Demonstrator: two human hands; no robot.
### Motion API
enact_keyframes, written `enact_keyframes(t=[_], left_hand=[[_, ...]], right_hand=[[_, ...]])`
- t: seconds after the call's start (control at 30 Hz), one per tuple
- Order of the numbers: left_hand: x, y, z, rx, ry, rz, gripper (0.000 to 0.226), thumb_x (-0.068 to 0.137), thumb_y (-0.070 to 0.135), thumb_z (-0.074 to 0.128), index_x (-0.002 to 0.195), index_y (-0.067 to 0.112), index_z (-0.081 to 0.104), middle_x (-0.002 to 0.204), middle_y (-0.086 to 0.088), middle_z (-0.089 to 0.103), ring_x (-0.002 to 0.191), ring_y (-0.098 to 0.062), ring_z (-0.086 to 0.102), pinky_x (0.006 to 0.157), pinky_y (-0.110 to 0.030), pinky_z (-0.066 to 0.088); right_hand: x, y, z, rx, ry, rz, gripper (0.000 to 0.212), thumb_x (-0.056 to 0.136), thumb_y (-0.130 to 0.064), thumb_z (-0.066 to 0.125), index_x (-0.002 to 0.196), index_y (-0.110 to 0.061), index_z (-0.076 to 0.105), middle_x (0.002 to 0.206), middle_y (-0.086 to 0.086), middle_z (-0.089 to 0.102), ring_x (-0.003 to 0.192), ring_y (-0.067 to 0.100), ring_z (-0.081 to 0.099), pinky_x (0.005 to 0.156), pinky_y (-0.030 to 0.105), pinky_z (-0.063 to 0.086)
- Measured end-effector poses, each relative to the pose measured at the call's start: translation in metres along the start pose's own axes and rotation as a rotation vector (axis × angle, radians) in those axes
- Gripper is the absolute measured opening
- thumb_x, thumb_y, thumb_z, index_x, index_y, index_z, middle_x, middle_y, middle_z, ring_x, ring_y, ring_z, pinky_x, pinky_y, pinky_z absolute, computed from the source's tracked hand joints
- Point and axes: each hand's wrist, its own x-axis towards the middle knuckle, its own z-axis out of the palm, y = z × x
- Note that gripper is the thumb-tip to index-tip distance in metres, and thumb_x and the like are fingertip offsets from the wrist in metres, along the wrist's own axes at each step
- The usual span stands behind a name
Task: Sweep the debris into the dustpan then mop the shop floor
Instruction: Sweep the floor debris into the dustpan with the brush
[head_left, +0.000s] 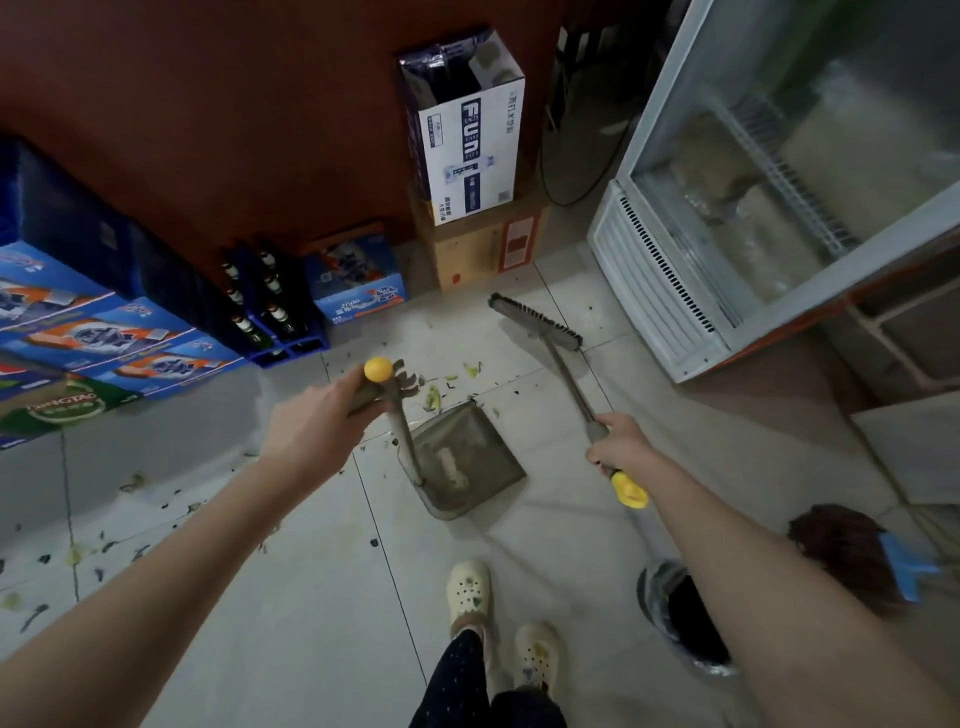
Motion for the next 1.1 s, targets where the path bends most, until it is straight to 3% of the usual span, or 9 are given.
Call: enact_keyframes(t=[0.1,0.23,0.4,0.67,0.87,0.97,1.1], left_hand=[[0.021,-0.015,-0.002,-0.014,0.064,-0.021,0.032,0.091,0.048,0.050,0.111,0.023,0.053,0.071,0.000,0.053,0.063,-0.028,0.051,0.048,-0.029,0.030],[0.047,-0.024,0.001,-0.060,0.093,-0.029,0.028,0.090,0.045,0.053,0.109,0.024,0.057,0.065,0.003,0.047,0.059,-0.025,0.045,0.046,-0.029,0.029],[0.071,-0.031,0.007,-0.064,0.100,0.015,0.030,0.090,0.048,0.052,0.111,0.027,0.056,0.055,0.011,0.041,0.056,-0.026,0.046,0.045,-0.025,0.026],[0.095,-0.051,0.012,-0.098,0.173,0.058,0.031,0.086,0.055,0.048,0.106,0.032,0.052,0.054,0.012,0.039,0.053,-0.027,0.050,0.047,-0.028,0.037],[0.088,-0.056,0.007,-0.081,0.195,0.045,0.031,0.086,0.055,0.049,0.109,0.034,0.051,0.054,0.013,0.039,0.052,-0.025,0.049,0.046,-0.025,0.033],[0.083,-0.053,0.002,-0.081,0.187,0.042,0.031,0.086,0.054,0.049,0.108,0.032,0.052,0.054,0.013,0.039,0.052,-0.025,0.049,0.047,-0.026,0.036],[0.067,-0.047,-0.006,-0.068,0.172,0.019,0.028,0.087,0.053,0.050,0.104,0.031,0.052,0.055,0.013,0.040,0.053,-0.025,0.050,0.046,-0.026,0.036]], right_hand=[[0.022,-0.018,0.007,0.000,-0.002,0.006,0.072,0.074,0.018,0.052,0.141,-0.008,0.042,0.091,0.017,0.055,0.039,0.020,0.045,0.033,0.016,0.036],[0.052,-0.043,0.017,0.019,-0.004,0.011,0.070,0.074,0.016,0.052,0.138,-0.011,0.044,0.098,0.016,0.054,0.021,0.007,0.043,0.030,0.013,0.035],[0.081,-0.067,0.032,0.020,-0.015,0.028,0.063,0.075,0.014,0.053,0.131,-0.012,0.049,0.087,0.015,0.055,0.024,0.011,0.045,0.032,0.015,0.036],[0.113,-0.093,0.048,-0.015,-0.031,0.014,0.064,0.080,0.012,0.055,0.139,-0.010,0.042,0.102,0.014,0.051,0.019,0.008,0.042,0.027,0.011,0.032],[0.099,-0.086,0.065,-0.078,-0.081,0.023,0.061,0.083,0.003,0.055,0.141,-0.010,0.040,0.126,0.015,0.053,0.040,0.017,0.051,0.034,0.018,0.037],[0.079,-0.071,0.072,0.022,-0.118,0.064,0.062,0.082,0.004,0.057,0.141,-0.010,0.039,0.114,0.016,0.054,0.026,0.012,0.048,0.032,0.016,0.038],[0.045,-0.050,0.070,0.254,-0.119,0.163,0.064,0.080,0.012,0.053,0.139,-0.010,0.043,0.088,0.016,0.057,0.029,0.017,0.045,0.031,0.018,0.038]])
